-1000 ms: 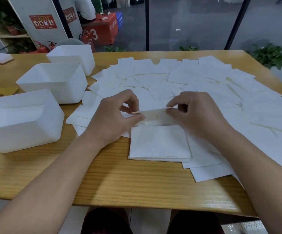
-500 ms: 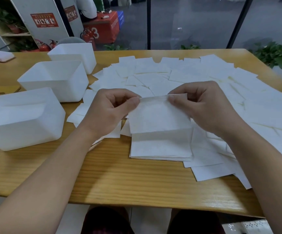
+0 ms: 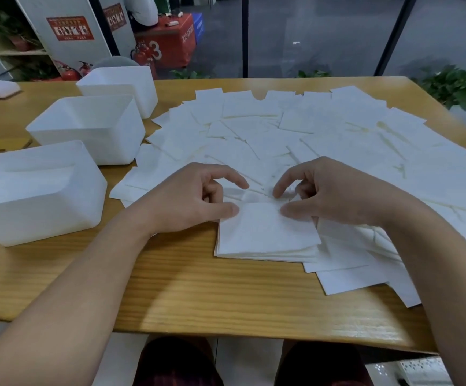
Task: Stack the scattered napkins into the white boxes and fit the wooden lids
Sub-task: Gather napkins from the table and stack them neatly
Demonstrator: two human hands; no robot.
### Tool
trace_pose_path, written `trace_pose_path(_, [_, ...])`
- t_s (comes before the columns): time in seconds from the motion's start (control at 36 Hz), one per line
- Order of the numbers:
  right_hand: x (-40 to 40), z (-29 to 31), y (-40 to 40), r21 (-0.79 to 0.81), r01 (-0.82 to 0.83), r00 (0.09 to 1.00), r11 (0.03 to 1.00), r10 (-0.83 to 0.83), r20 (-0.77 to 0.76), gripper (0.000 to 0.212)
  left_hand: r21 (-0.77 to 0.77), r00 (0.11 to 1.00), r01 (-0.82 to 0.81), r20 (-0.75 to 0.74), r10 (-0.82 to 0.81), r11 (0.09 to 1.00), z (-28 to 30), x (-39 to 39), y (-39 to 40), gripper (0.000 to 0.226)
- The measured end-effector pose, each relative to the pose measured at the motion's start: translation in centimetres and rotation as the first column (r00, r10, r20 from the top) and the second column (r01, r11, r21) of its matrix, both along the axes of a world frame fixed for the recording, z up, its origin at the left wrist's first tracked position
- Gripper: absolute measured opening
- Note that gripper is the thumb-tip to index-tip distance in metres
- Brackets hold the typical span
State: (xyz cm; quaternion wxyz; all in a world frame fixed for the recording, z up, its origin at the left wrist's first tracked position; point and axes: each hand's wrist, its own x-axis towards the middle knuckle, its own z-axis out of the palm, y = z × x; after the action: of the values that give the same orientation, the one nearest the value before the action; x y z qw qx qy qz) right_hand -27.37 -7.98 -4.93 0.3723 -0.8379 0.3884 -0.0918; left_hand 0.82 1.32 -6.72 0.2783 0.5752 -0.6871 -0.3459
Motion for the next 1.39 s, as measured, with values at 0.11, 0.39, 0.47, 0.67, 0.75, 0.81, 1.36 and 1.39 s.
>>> trace_pose_path(0.11, [-0.3,0.2,-0.3,-0.054,0.030,0.999,0.998,-0.030,-0.009,0.027,-0.100,0.997,-0.066,-0.048,0.062,0.993,0.0,0.0,0.0,0.023])
trace_pose_path(0.39, [0.3,-0.7,-0.3,-0.188,0.142,0.981,0.972,-0.114,0.155,0.022,-0.294,0.964,-0.117,0.196,0.179,0.949,-0.9,0.7,-0.5,0.023])
trace_pose_path(0.47, [0.7,-1.1,0.0,-0.188,0.091,0.986,0.978,-0.062,0.153,0.020,-0.306,0.950,-0.081,0.264,0.166,0.949,-1.2,0.8,-0.8,0.024])
trace_pose_path(0.67, [1.1,-1.8,0.1,-0.210,0.038,0.992,0.977,-0.011,0.129,0.014,-0.376,0.929,-0.072,0.313,0.199,0.924,-1.8,1.1,-1.3,0.010])
trace_pose_path(0.75, [1.1,-1.8,0.1,-0.223,0.043,0.989,0.974,-0.011,0.146,0.013,-0.394,0.920,-0.078,0.325,0.218,0.916,-1.9,1.1,-1.4,0.009])
trace_pose_path(0.81, [1.1,-1.8,0.1,-0.244,0.047,0.988,0.969,-0.009,0.153,0.012,-0.393,0.916,-0.070,0.339,0.215,0.917,-1.9,1.0,-1.3,0.010])
trace_pose_path(1.36, [2.8,-3.0,0.6,-0.447,0.185,0.936,0.875,-0.018,0.351,0.009,-0.447,0.998,-0.046,0.015,0.059,0.893,-0.4,-1.0,-0.1,0.047])
trace_pose_path(1.39, [2.6,-2.8,0.6,-0.419,0.198,0.924,0.886,-0.026,0.382,0.008,-0.438,0.998,-0.058,-0.003,0.063,0.897,-0.3,-0.6,0.0,0.056])
